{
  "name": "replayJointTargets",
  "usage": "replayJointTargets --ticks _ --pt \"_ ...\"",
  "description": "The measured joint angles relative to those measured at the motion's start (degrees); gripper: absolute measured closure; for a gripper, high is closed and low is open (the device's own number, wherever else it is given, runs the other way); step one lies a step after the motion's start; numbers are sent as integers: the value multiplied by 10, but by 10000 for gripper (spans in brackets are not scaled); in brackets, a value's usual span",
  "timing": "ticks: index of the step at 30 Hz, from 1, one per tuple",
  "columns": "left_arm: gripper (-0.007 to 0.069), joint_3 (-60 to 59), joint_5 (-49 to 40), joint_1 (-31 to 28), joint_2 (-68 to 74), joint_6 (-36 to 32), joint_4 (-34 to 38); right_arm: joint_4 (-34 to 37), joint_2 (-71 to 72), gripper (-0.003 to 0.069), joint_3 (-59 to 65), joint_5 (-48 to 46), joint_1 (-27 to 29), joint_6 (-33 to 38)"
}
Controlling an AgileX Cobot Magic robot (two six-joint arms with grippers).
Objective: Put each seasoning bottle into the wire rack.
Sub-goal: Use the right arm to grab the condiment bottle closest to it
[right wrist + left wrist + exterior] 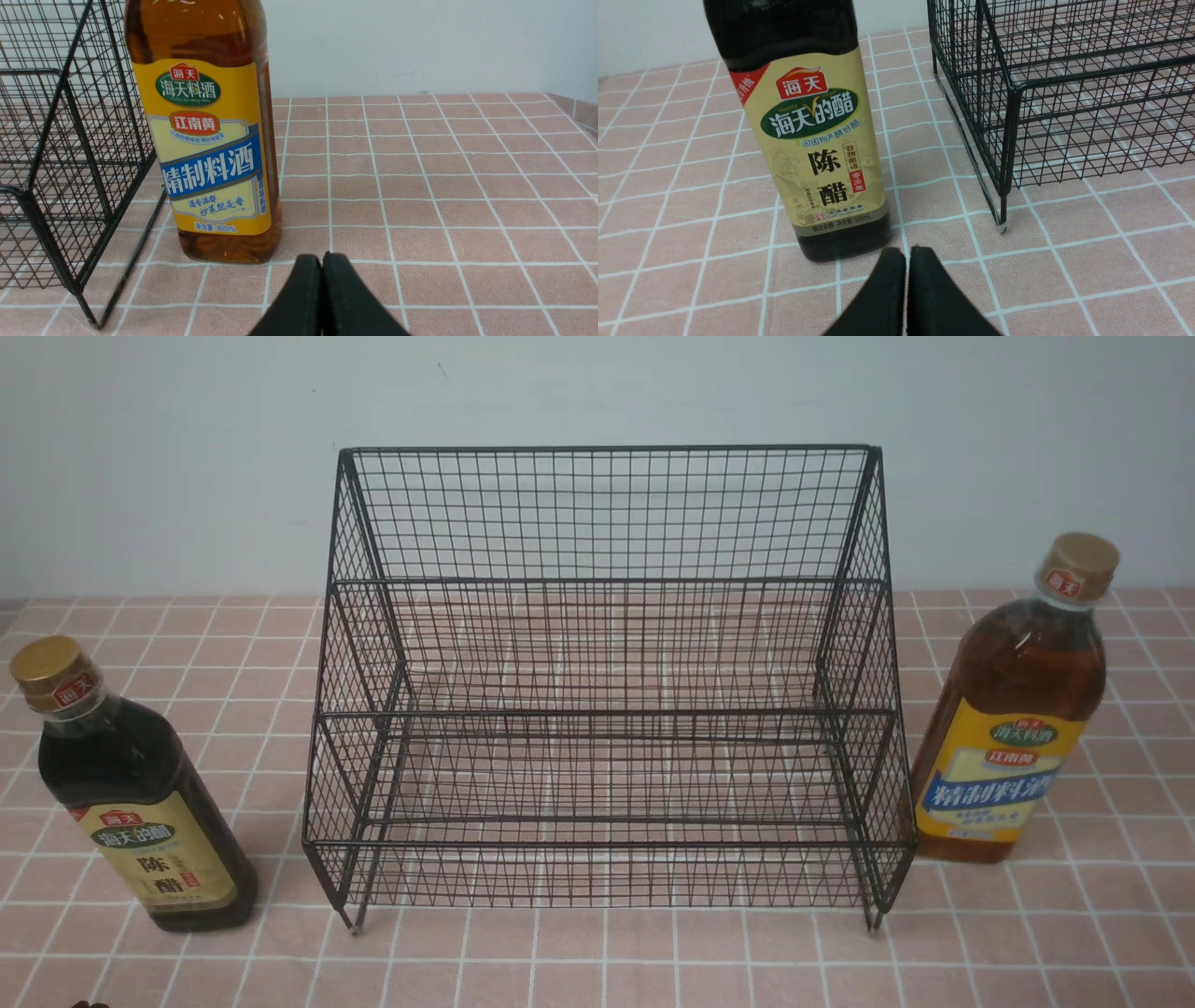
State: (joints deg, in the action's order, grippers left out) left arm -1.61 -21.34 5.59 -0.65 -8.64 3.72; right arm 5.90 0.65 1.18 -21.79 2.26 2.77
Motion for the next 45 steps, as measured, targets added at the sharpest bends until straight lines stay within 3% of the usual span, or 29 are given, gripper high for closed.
replayJointTargets --ticks 27,33,37,45 --pt "631 0 0 0 0 0 0 5 0 673 0 6 0 7" --pt "631 0 0 0 0 0 0 85 0 673 4 143 0 -8" --pt "631 0 0 0 0 0 0 102 0 673 4 218 0 -45" --pt "631 0 0 0 0 0 0 102 0 673 4 242 0 -67"
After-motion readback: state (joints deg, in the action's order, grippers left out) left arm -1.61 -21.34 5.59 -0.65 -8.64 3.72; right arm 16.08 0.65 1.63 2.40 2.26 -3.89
